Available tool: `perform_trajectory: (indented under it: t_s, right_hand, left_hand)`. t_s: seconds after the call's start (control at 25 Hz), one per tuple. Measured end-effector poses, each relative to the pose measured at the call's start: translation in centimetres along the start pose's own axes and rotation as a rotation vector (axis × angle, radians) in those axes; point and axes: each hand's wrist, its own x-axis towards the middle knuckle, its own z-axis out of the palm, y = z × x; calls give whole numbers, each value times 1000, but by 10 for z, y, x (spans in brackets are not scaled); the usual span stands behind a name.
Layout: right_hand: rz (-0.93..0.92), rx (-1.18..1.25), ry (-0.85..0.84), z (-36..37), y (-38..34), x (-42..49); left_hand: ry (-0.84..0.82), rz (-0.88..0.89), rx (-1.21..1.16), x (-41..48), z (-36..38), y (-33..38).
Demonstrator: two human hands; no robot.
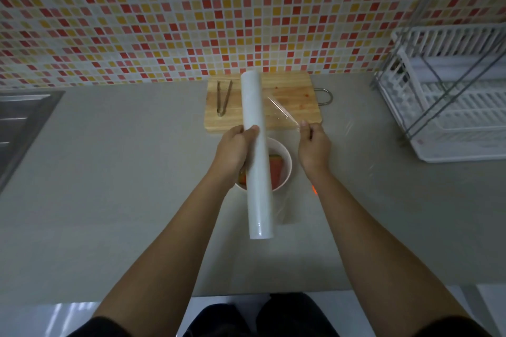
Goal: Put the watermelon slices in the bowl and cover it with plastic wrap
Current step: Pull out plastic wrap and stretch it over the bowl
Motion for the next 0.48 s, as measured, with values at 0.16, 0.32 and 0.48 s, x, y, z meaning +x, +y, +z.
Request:
perform_trajectory:
  t_s: [0.16, 0.32, 0.48]
  right_hand:
    - [-21, -31, -22, 1, 15, 1]
    - [-7, -55, -26, 5, 24, -3]
    - [13, -62, 12, 3, 32, -5]
  left_hand:
    - [66, -60, 141, 1, 6, -5]
    - [98, 60, 311, 3, 2, -14]
    - [137, 54, 242, 6, -11, -21]
